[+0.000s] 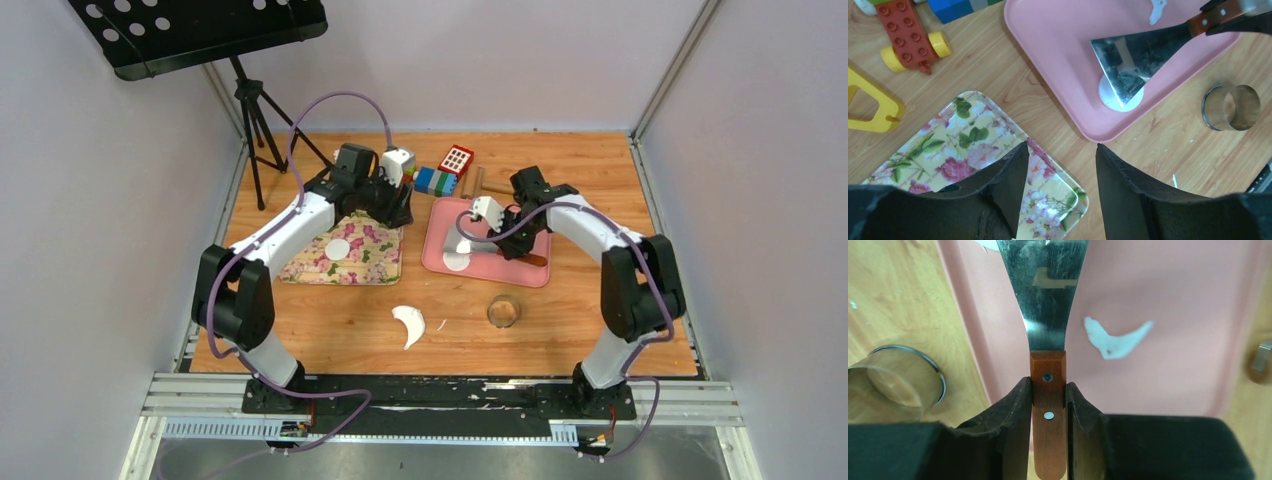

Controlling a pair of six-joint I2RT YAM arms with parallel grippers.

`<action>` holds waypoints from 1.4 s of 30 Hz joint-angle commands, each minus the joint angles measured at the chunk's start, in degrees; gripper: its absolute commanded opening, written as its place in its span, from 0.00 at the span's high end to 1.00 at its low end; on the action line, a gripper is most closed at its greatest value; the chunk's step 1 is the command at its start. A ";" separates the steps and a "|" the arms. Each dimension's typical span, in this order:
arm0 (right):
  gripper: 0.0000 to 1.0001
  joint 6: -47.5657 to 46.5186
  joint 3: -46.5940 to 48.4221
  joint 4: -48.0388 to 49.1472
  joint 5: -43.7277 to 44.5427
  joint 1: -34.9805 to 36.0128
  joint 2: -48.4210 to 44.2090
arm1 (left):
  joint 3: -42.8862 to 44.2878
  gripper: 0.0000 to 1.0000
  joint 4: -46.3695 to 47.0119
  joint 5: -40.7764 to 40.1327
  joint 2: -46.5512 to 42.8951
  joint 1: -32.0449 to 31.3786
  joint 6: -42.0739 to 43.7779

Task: Roll out the dumpling wrappers from the dough
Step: Pick up the spatula from the work surface.

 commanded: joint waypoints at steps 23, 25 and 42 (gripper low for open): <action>1.00 2.85 -7.88 5.13 -4.68 -0.22 -29.78 | 4.26 0.00 25.54 29.70 4.32 0.30 -28.02; 1.00 3.21 -7.88 5.41 -5.47 -0.15 -30.26 | 4.50 0.00 25.25 29.95 4.95 0.07 -28.28; 1.00 5.29 -6.34 6.19 -8.63 0.32 -31.37 | 7.35 0.76 20.11 31.78 10.32 -6.33 -24.90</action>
